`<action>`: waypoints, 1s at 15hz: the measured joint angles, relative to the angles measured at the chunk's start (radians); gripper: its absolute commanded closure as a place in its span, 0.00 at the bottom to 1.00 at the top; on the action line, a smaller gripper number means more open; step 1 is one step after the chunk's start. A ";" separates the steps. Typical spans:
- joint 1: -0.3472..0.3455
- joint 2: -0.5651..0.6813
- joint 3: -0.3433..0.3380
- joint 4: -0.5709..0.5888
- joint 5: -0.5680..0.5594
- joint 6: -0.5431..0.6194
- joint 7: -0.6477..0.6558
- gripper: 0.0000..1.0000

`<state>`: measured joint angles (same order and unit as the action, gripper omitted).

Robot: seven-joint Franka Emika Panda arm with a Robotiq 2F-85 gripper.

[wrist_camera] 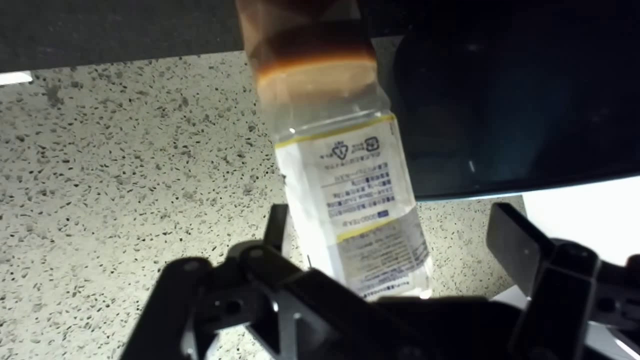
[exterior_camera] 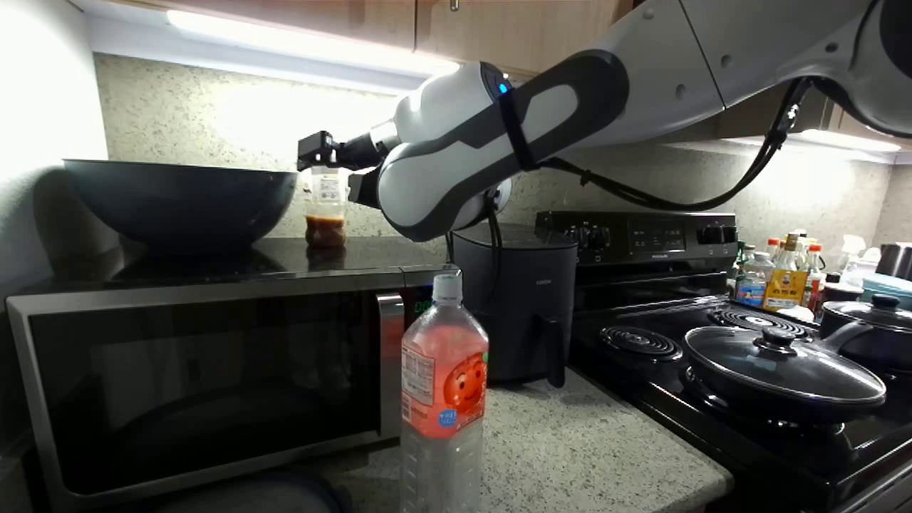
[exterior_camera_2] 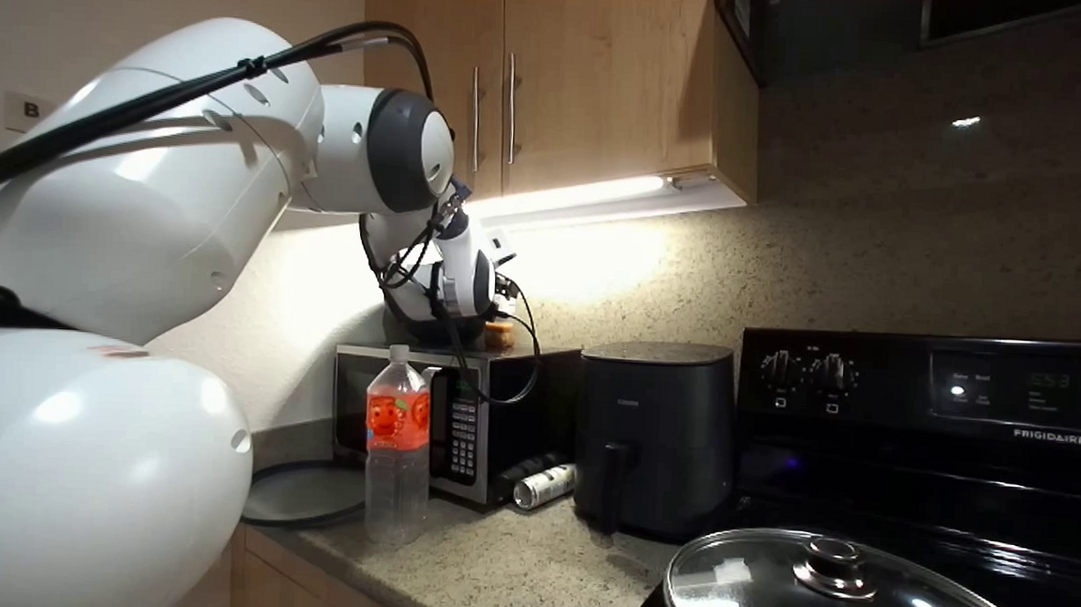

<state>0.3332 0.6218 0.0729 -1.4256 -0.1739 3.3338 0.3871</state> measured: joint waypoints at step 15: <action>0.008 0.137 0.003 0.201 0.017 0.070 -0.013 0.55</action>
<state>0.3417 0.7593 0.0762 -1.2246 -0.1573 3.4035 0.3744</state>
